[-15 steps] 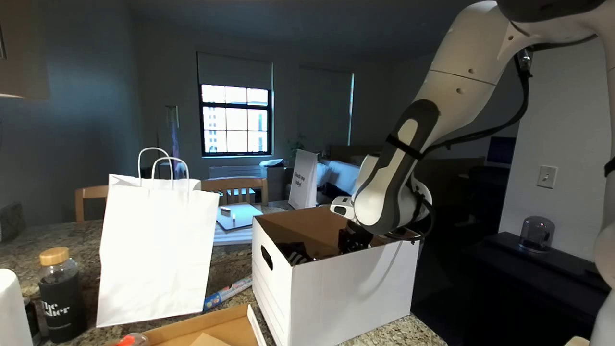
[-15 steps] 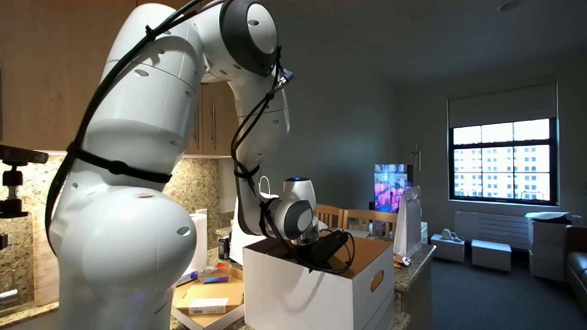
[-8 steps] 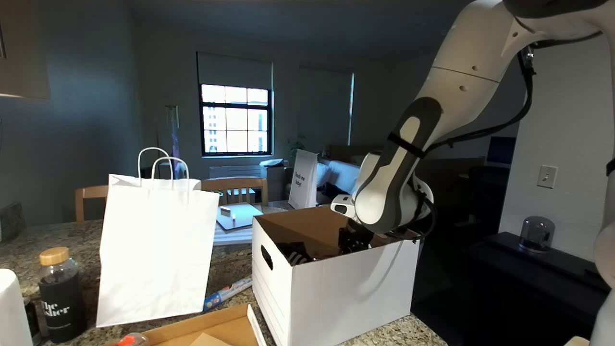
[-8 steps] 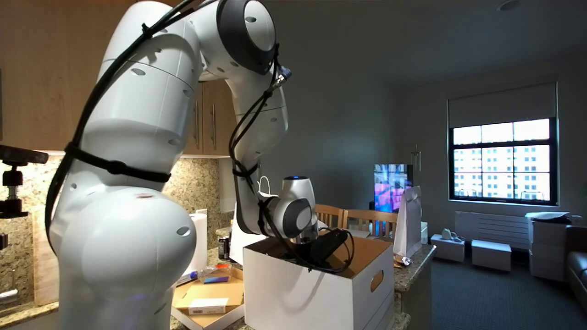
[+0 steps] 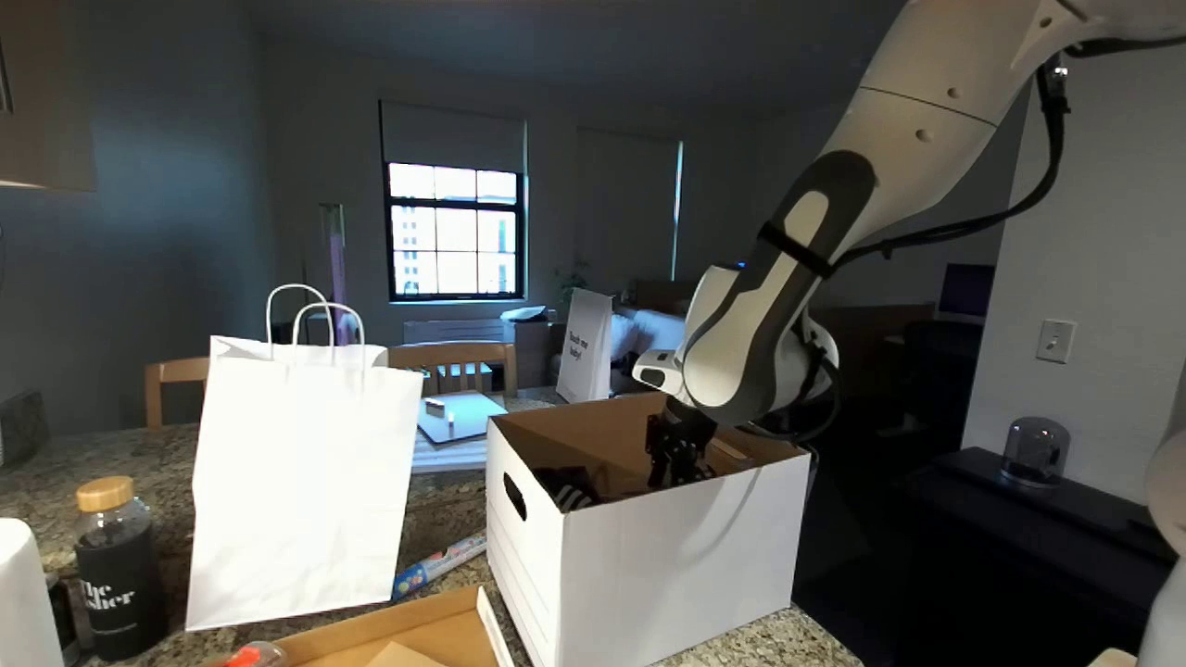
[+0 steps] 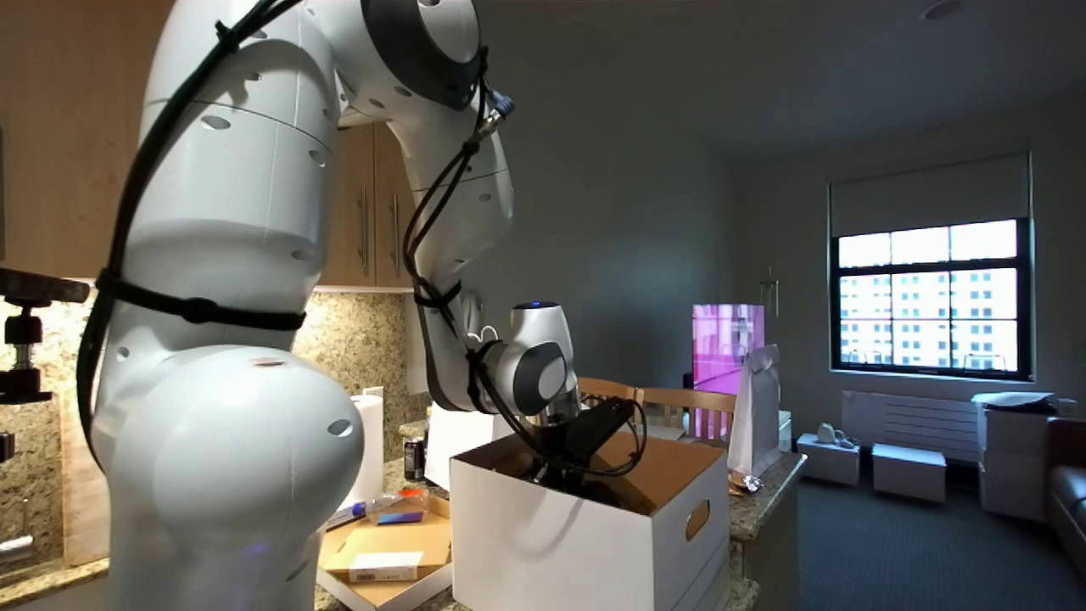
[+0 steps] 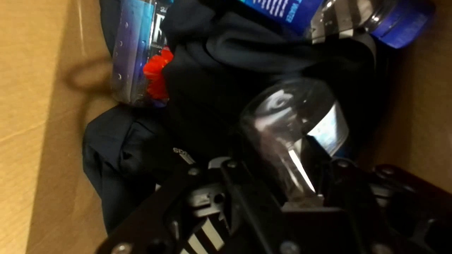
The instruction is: Pick up two bottles from the box and put them on the box cover
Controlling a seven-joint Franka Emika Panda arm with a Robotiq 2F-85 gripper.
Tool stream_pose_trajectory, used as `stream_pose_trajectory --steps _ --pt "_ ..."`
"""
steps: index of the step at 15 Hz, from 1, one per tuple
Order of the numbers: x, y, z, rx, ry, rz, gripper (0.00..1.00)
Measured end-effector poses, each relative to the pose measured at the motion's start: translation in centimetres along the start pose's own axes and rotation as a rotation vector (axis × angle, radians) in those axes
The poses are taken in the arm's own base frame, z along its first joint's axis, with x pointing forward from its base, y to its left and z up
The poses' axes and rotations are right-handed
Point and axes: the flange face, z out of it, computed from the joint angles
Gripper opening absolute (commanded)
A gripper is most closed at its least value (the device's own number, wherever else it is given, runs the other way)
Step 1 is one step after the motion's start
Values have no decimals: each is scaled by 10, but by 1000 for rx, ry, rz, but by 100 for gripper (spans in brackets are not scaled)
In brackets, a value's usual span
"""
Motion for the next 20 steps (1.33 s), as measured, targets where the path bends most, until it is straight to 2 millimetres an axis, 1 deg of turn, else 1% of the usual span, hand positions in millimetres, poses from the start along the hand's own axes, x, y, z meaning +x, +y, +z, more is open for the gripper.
stream_pose_trajectory --steps 4,8,9,10,11,14,15,16,18,20 --pt "6 4 -13 -11 -2 -14 22" --pt "8 6 -20 -17 -3 -15 23" --pt "8 7 -21 -25 -5 -2 71" --pt "6 9 -24 -38 -8 15 68" --pt "3 11 -26 -53 -11 35 69" --pt "-7 17 -31 -97 -20 81 86" --pt "-9 18 -32 -105 -23 91 93" --pt "-11 17 -32 -105 -26 95 98" --pt "-6 10 -28 -91 -24 88 100" --pt "3 0 -24 -78 -15 73 100"
